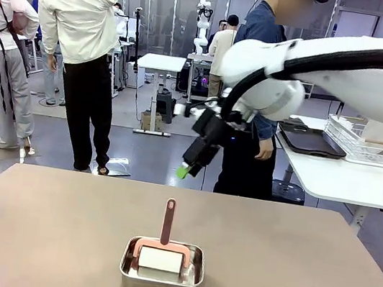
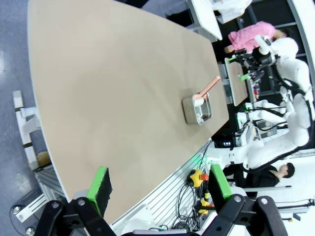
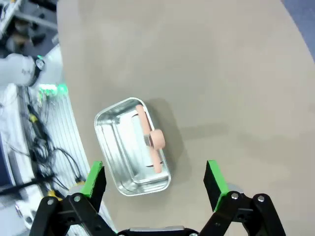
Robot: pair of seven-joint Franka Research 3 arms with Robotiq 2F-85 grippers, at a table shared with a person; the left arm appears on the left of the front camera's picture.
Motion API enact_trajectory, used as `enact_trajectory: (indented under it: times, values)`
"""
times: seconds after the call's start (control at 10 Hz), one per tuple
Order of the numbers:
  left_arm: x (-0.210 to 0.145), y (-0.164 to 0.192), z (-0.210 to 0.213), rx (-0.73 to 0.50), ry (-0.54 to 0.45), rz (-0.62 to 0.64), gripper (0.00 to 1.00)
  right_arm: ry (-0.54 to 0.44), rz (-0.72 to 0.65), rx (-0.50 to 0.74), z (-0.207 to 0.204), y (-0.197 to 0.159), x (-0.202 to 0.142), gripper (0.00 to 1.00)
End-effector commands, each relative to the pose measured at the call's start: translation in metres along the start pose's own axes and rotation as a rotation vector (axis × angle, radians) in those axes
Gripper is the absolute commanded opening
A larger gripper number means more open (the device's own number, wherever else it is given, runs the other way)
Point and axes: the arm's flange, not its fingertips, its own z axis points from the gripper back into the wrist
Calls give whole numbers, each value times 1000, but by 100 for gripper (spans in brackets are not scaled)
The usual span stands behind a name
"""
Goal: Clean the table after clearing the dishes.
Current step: Place the Lint Roller back on top of the Airtight Container.
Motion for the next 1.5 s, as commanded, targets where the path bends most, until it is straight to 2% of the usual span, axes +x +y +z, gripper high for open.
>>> enact_trajectory:
  times: [0.0, 0.1, 0.3, 0.6, 0.8, 0.9, 1.1, 1.4]
  values:
    - [-1, -4, 2, 11, -5, 12, 100, -210, -124, 129, 12, 3, -65, 100]
    - [-1, -4, 2, 11, -5, 12, 100, -291, -184, 178, 27, -4, -97, 100]
    - [-1, -4, 2, 11, -5, 12, 100, -392, -252, 243, 50, -18, -159, 100]
    - [-1, -4, 2, 11, -5, 12, 100, -458, -271, 271, 85, -36, -253, 100]
    - [-1, -4, 2, 11, -5, 12, 100, -489, -325, 295, 103, -47, -330, 100]
    - [-1, -4, 2, 11, -5, 12, 100, -551, -329, 328, 113, -53, -369, 100]
    - [-1, -4, 2, 11, -5, 12, 100, -661, -379, 380, 140, -78, -452, 100]
    - [-1, -4, 2, 11, -5, 12, 100, -735, -485, 409, 176, -123, -538, 100]
